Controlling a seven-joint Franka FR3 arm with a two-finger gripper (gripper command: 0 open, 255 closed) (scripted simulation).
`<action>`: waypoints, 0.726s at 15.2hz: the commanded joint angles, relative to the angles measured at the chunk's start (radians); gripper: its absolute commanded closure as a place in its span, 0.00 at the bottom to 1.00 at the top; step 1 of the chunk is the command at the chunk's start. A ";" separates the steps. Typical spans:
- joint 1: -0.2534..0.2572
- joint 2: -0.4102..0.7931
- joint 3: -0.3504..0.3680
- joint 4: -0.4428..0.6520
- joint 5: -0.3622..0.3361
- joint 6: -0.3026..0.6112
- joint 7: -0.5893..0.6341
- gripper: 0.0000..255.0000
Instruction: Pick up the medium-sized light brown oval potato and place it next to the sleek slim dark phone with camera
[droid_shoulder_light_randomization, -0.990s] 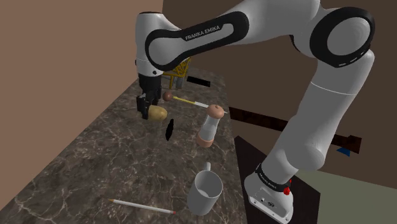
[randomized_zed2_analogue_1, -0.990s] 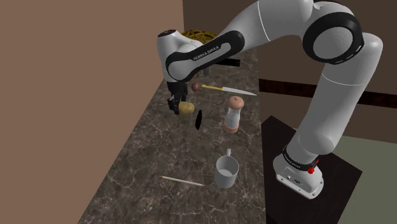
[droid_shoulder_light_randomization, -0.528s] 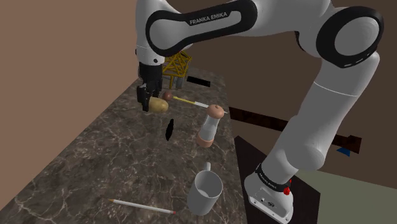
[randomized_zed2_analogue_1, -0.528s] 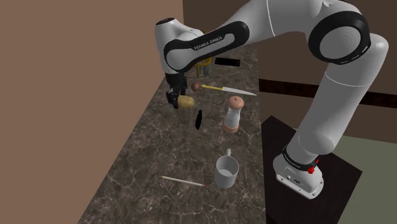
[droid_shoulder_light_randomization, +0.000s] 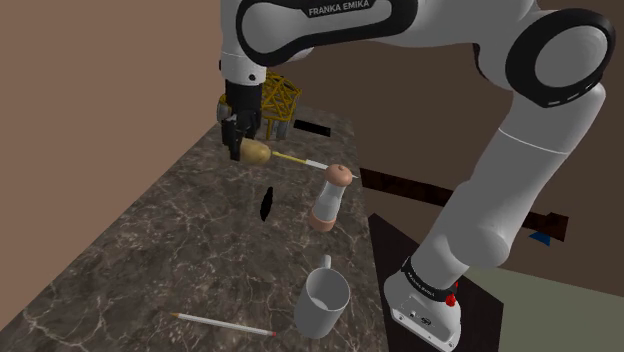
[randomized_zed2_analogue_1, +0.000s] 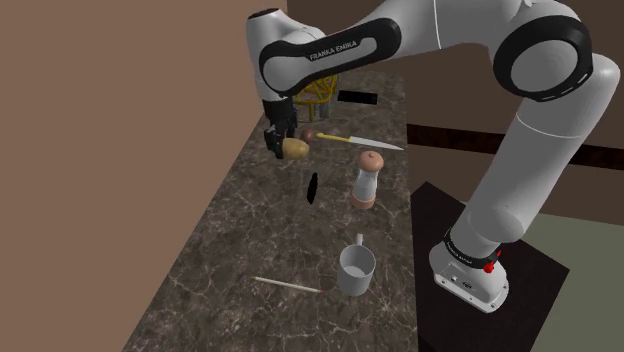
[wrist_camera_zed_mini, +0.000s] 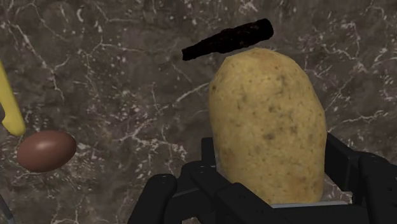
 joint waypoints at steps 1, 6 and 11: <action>-0.025 -0.026 -0.020 -0.025 0.004 -0.002 -0.046 1.00; -0.086 -0.071 -0.077 -0.078 0.003 0.002 -0.165 1.00; -0.146 -0.093 -0.138 -0.103 -0.008 0.002 -0.282 1.00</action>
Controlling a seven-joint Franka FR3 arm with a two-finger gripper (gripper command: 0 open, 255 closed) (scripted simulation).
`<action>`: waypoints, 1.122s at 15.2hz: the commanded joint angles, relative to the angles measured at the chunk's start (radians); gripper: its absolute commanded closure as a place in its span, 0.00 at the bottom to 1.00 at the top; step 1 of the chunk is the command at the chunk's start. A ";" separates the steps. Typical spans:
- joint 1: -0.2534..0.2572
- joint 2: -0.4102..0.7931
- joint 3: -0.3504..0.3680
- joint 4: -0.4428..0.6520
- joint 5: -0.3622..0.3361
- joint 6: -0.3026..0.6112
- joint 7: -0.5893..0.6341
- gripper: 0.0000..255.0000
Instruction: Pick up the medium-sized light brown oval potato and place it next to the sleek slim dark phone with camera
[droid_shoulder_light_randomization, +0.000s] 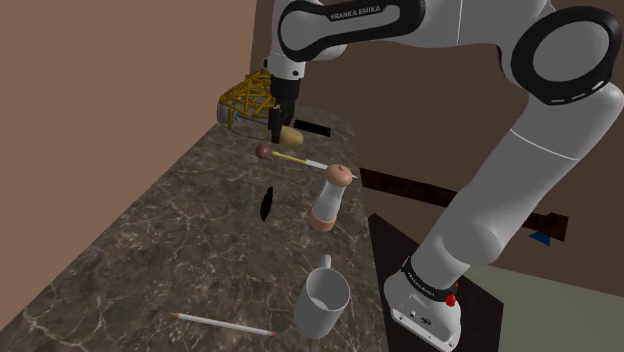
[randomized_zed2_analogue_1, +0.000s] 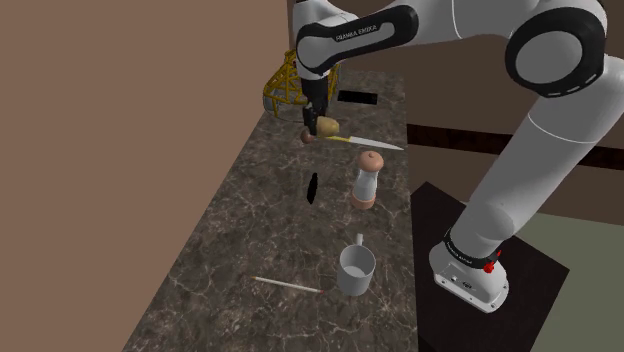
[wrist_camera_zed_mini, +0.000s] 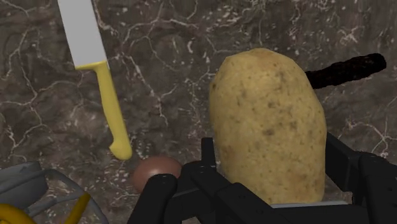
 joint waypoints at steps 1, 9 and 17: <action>-0.026 -0.005 -0.026 -0.002 -0.006 -0.004 -0.052 1.00; -0.120 0.018 -0.122 0.027 -0.031 -0.012 -0.233 1.00; -0.215 0.099 -0.210 0.130 -0.047 -0.030 -0.410 1.00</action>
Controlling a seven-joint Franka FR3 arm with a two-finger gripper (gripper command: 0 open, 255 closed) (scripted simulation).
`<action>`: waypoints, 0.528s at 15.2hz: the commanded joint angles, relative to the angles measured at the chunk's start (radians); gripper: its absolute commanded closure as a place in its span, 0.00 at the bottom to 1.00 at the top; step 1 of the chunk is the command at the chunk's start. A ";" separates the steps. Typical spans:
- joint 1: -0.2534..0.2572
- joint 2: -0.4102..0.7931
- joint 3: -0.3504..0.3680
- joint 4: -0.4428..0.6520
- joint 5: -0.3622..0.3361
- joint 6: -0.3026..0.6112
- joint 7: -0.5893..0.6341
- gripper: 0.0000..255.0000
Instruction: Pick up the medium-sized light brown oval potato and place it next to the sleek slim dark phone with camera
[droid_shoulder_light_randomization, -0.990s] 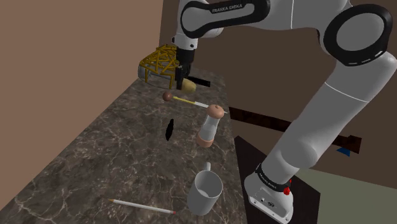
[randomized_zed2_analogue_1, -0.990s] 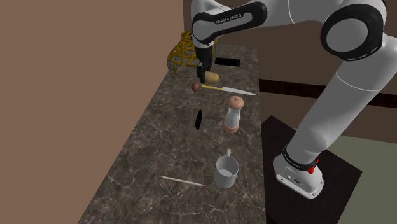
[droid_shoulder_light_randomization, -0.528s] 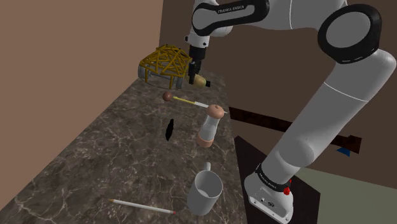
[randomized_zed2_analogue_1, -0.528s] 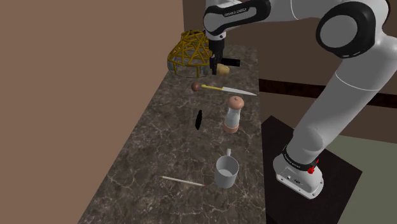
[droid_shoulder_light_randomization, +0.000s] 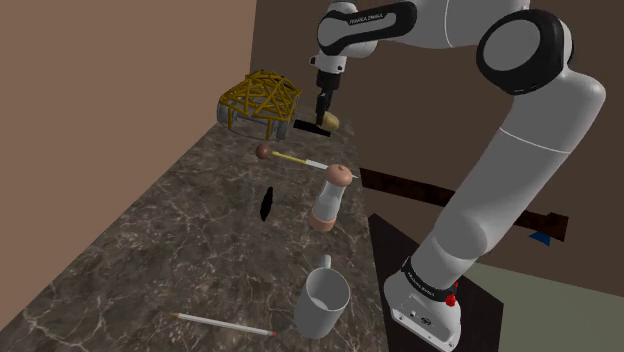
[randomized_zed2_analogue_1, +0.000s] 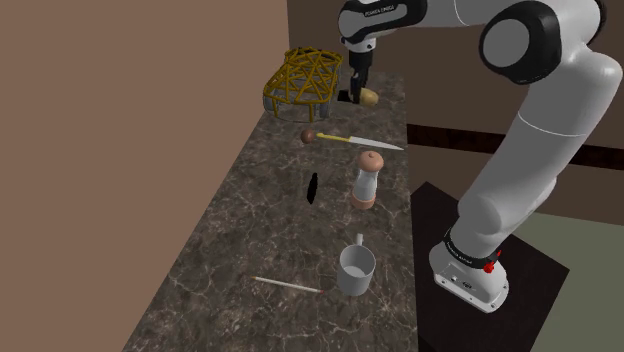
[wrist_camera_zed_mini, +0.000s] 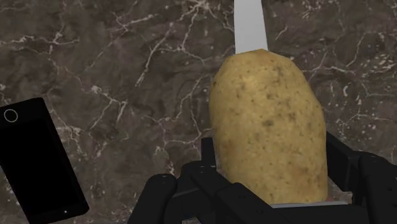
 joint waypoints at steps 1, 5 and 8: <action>-0.023 0.030 -0.020 0.033 -0.002 -0.003 -0.044 1.00; -0.072 0.095 -0.057 0.119 -0.001 -0.021 -0.130 1.00; -0.110 0.154 -0.082 0.198 0.005 -0.040 -0.193 1.00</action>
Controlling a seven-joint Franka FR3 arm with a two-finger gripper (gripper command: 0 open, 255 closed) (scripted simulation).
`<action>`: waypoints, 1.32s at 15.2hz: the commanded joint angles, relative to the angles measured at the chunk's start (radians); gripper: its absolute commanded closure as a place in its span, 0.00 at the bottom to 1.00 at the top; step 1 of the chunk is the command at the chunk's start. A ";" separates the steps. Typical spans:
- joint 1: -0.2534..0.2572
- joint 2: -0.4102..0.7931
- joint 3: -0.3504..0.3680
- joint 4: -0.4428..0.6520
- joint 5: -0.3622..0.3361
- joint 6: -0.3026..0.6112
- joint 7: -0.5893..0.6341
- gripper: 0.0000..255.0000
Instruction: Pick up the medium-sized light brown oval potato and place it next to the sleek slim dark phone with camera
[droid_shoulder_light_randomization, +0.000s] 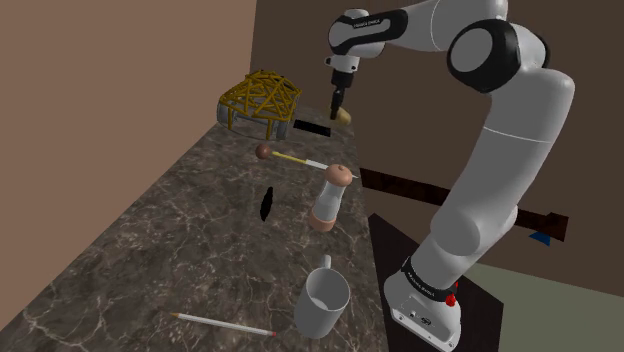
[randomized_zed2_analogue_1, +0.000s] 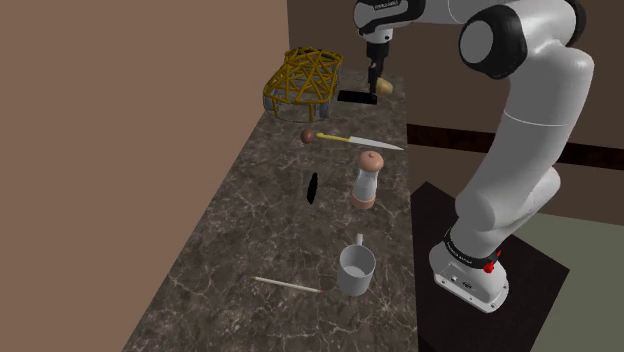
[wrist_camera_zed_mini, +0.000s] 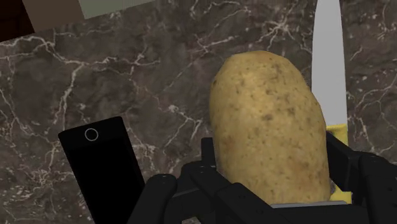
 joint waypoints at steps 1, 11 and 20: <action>-0.025 0.036 -0.015 0.053 0.004 -0.015 -0.042 1.00; -0.175 0.319 -0.066 0.469 0.047 -0.144 -0.231 1.00; -0.230 0.444 -0.070 0.602 0.064 -0.152 -0.279 1.00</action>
